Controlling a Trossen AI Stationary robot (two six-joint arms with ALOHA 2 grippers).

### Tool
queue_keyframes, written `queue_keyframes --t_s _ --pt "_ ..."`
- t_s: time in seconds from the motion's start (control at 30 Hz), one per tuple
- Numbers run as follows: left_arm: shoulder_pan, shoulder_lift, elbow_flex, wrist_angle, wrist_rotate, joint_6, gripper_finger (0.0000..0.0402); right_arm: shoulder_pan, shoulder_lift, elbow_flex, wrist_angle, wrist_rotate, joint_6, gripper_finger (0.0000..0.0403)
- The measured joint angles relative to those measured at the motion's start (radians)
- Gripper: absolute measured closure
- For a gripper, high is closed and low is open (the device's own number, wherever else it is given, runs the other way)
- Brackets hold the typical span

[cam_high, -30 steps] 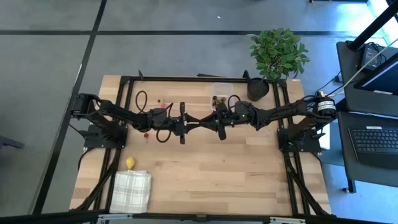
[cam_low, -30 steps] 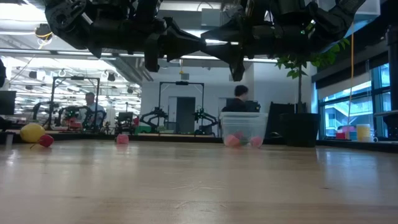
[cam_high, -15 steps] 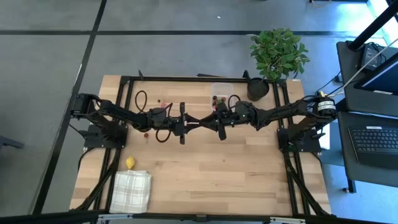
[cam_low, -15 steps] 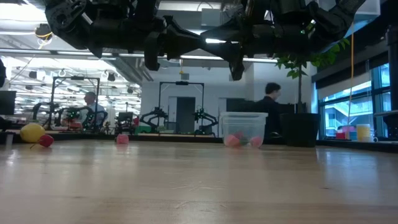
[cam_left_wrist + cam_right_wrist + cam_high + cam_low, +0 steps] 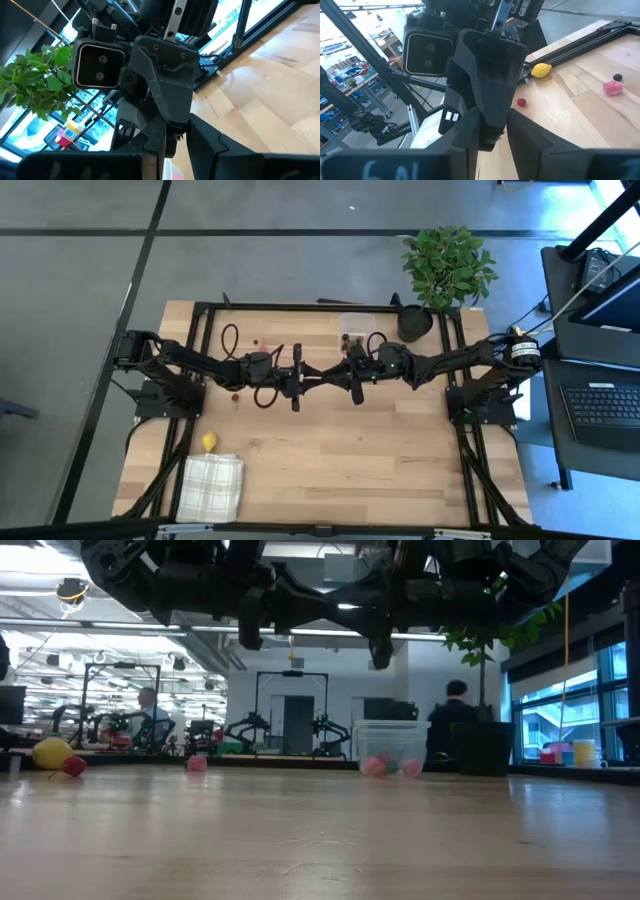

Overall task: Pick and placing Produce into tupperware
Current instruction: Put the bottom blueberry into the transparent bin

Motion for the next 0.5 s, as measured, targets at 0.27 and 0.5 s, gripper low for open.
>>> queue_keyframes --t_s 0.27,0.5 --pt "0.0 0.0 0.0 -0.003 -0.009 0.007 0.0344 0.0 0.0 0.0 -0.005 0.002 -0.002 0.0331" --pt "0.0 0.001 0.0 -0.005 -0.009 0.003 0.0344 0.0 0.0 0.0 -0.014 0.0 -0.008 0.0334"
